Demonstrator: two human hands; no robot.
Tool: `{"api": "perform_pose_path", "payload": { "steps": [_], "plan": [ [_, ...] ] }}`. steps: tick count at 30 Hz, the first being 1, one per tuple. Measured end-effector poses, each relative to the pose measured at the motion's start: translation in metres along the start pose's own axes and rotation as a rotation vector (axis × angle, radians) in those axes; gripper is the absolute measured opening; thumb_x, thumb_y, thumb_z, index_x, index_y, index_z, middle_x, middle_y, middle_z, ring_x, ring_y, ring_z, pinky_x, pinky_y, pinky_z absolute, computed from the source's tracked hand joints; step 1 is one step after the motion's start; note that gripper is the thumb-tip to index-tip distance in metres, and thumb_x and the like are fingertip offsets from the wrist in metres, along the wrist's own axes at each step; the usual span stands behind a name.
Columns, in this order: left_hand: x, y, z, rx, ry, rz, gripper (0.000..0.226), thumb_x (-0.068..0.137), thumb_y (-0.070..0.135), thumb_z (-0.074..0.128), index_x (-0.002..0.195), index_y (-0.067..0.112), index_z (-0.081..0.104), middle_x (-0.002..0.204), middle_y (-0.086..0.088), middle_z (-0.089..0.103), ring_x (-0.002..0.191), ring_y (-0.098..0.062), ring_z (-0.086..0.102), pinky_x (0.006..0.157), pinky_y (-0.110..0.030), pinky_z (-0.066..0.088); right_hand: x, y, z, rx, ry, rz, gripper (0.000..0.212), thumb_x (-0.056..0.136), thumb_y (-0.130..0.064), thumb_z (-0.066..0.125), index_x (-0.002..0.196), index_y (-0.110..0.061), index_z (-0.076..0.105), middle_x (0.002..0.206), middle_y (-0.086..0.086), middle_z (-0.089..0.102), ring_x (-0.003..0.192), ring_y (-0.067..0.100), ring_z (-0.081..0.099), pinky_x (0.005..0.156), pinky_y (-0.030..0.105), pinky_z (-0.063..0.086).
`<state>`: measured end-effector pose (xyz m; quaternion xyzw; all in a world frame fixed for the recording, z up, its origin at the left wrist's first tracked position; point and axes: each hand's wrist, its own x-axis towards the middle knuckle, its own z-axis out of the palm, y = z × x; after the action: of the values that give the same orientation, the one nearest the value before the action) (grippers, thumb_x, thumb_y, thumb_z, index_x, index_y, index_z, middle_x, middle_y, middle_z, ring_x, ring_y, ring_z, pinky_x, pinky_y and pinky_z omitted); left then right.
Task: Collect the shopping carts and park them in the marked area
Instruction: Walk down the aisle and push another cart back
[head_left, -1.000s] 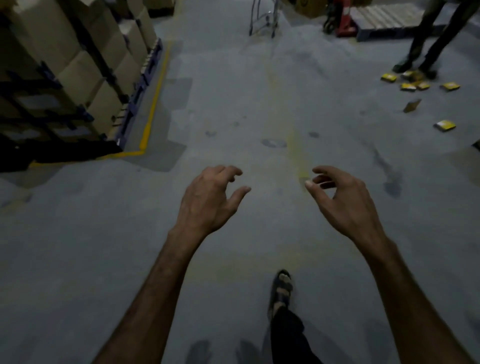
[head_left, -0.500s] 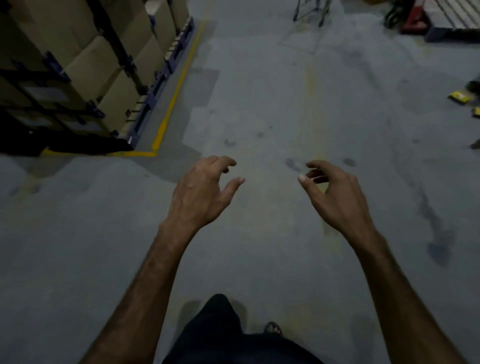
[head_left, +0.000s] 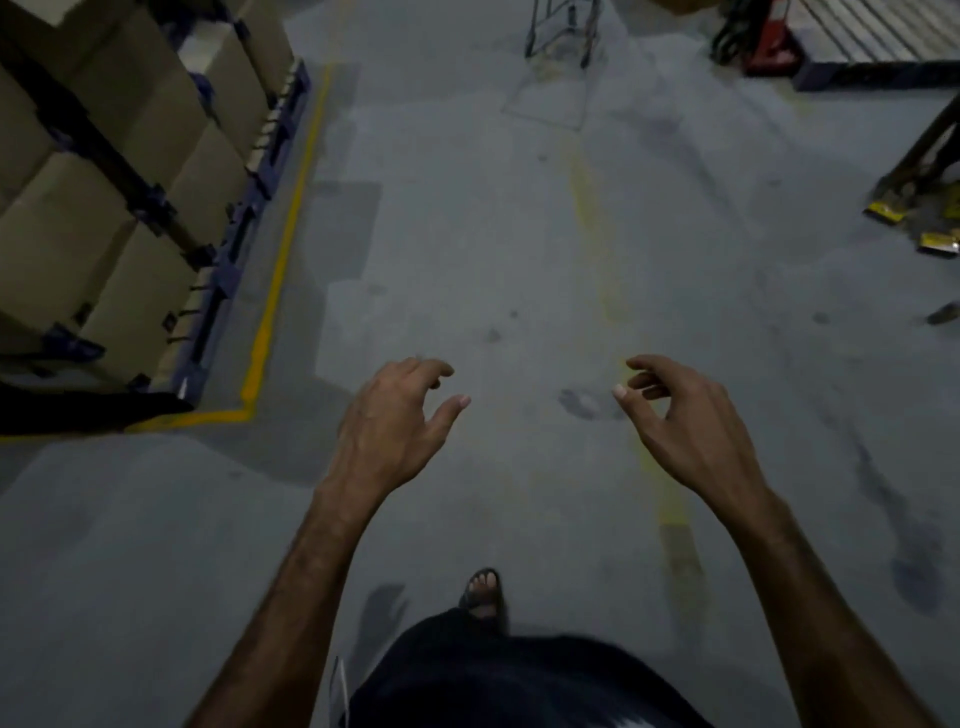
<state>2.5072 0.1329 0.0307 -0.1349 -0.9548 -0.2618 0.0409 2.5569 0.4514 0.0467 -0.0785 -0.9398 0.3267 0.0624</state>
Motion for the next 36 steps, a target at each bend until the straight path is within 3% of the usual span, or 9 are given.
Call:
{"api": "perform_pose_path", "payload": {
  "steps": [6, 16, 20, 26, 36],
  "plan": [
    [0.154, -0.026, 0.010, 0.028, -0.131, 0.022, 0.040, 0.100, 0.052, 0.068, 0.127, 0.023, 0.069, 0.112, 0.005, 0.072, 0.103, -0.019, 0.064, 0.088, -0.042, 0.055, 0.129, -0.001, 0.022, 0.019, 0.003, 0.102, 0.039, 0.098, -0.046, 0.067, 0.131, -0.026, 0.066, 0.109, -0.007, 0.073, 0.097, 0.012, 0.069, 0.083, 0.036, 0.057],
    [0.399, -0.091, 0.055, 0.015, -0.142, -0.087, 0.043, 0.098, 0.054, 0.066, 0.126, 0.023, 0.069, 0.108, 0.005, 0.071, 0.099, -0.020, 0.065, 0.087, -0.044, 0.056, 0.413, 0.031, 0.082, 0.052, -0.091, 0.119, 0.043, 0.099, -0.050, 0.064, 0.135, -0.026, 0.064, 0.113, -0.008, 0.072, 0.098, 0.013, 0.069, 0.083, 0.036, 0.057],
    [0.506, -0.106, 0.046, -0.005, -0.084, -0.132, 0.047, 0.096, 0.059, 0.061, 0.126, 0.023, 0.068, 0.108, 0.007, 0.070, 0.099, -0.020, 0.065, 0.089, -0.045, 0.056, 0.544, 0.020, 0.092, 0.079, -0.108, 0.088, 0.041, 0.097, -0.049, 0.065, 0.132, -0.027, 0.065, 0.110, -0.009, 0.073, 0.097, 0.013, 0.070, 0.083, 0.037, 0.058],
    [0.655, -0.131, 0.045, -0.052, -0.016, -0.203, 0.039, 0.100, 0.050, 0.069, 0.130, 0.025, 0.068, 0.114, 0.009, 0.069, 0.106, -0.015, 0.063, 0.092, -0.039, 0.053, 0.714, -0.011, 0.104, 0.038, -0.151, 0.007, 0.039, 0.097, -0.049, 0.065, 0.132, -0.032, 0.064, 0.111, -0.012, 0.072, 0.099, 0.011, 0.069, 0.083, 0.039, 0.058],
    [0.944, -0.233, 0.081, -0.062, -0.113, -0.162, 0.038, 0.100, 0.049, 0.069, 0.129, 0.024, 0.069, 0.111, 0.005, 0.071, 0.102, -0.019, 0.065, 0.087, -0.038, 0.054, 0.976, -0.026, 0.163, -0.018, -0.157, 0.090, 0.044, 0.098, -0.052, 0.064, 0.136, -0.032, 0.061, 0.113, -0.013, 0.072, 0.100, 0.011, 0.070, 0.083, 0.037, 0.058]
  ]
}}
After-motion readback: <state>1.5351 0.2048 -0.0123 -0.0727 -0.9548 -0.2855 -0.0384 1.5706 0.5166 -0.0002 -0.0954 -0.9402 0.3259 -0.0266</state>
